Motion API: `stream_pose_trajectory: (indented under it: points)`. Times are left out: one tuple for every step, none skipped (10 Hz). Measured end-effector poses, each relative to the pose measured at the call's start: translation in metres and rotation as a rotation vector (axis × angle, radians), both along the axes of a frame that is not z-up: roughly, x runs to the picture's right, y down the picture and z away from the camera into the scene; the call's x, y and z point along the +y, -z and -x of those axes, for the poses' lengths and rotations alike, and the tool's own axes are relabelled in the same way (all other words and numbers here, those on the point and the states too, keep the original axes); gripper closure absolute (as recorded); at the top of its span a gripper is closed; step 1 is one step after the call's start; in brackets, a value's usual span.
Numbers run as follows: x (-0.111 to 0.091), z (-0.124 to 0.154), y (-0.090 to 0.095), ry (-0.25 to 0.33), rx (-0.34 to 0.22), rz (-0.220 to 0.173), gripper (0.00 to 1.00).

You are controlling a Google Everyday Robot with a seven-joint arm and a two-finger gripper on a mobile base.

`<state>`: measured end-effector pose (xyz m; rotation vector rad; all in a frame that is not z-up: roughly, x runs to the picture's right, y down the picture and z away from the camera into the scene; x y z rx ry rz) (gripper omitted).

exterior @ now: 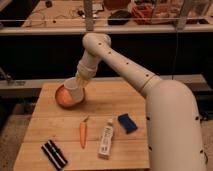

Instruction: Place the ceramic cup in the ceramic bowl

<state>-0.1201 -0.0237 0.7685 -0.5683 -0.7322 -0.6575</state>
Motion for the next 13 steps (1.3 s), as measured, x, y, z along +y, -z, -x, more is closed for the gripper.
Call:
stream_pose_trajectory:
  points:
    - [-0.001,0.003,-0.005,-0.002,0.005,-0.001,1.0]
    - [-0.001,0.006,-0.008,-0.002,0.007,-0.002,1.0]
    - [-0.002,0.01,-0.011,-0.001,0.009,-0.003,1.0]
    - [-0.003,0.014,-0.017,0.0,0.012,-0.004,1.0]
    - [-0.003,0.017,-0.02,0.0,0.014,-0.005,1.0]
    - [-0.003,0.017,-0.023,0.002,0.015,-0.005,1.0]
    - [-0.002,0.018,-0.028,0.002,0.02,-0.005,1.0]
    - [-0.001,0.02,-0.031,0.004,0.021,-0.005,1.0]
    - [0.0,0.024,-0.034,0.007,0.021,-0.005,1.0]
    - [0.001,0.028,-0.037,0.01,0.021,-0.004,1.0]
    - [0.001,0.03,-0.041,0.009,0.024,-0.004,1.0]
    - [0.0,0.03,-0.043,0.009,0.026,-0.004,1.0]
    - [0.0,0.03,-0.046,0.009,0.027,-0.005,1.0]
